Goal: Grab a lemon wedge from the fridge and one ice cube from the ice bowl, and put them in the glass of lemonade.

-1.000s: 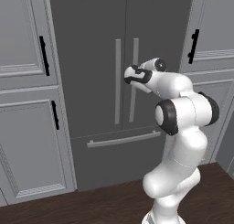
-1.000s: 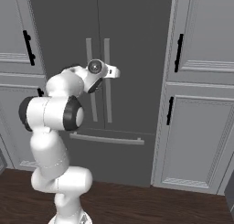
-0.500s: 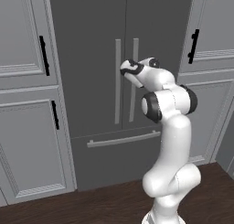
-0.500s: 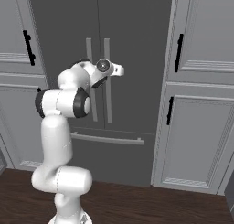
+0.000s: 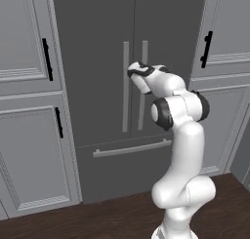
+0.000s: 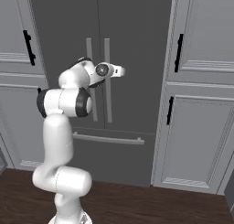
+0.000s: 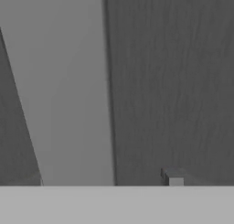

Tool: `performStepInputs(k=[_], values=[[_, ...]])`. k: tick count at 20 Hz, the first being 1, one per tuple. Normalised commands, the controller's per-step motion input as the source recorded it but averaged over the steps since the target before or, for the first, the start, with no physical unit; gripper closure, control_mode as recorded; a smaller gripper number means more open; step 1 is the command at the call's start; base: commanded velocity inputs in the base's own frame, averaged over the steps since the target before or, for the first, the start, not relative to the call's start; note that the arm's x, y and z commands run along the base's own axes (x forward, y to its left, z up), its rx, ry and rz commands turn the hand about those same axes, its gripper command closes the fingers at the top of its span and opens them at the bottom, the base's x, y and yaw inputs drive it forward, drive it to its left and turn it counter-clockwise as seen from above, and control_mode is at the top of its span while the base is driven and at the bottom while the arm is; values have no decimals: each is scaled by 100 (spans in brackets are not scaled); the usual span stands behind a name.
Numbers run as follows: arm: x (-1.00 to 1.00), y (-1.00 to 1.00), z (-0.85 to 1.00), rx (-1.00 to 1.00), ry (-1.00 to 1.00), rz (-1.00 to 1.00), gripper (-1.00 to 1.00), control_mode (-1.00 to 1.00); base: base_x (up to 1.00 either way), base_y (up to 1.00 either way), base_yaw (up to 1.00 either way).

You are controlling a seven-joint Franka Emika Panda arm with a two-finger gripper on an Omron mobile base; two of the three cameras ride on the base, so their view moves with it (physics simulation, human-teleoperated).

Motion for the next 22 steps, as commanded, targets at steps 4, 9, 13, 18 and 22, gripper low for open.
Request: performStepInputs(k=[4,9,13,18,22], values=[[-41,-9,21,1,14,0,100,-100,0,0,0],[-94,-40,43,6,13,0,100,-100,0,0,0],[-100,-65,40,10,4,0,100,-100,0,0,0],[-100,-81,30,11,1,0,100,-100,0,0,0],[-100,-86,25,12,2,0,100,-100,0,0,0]])
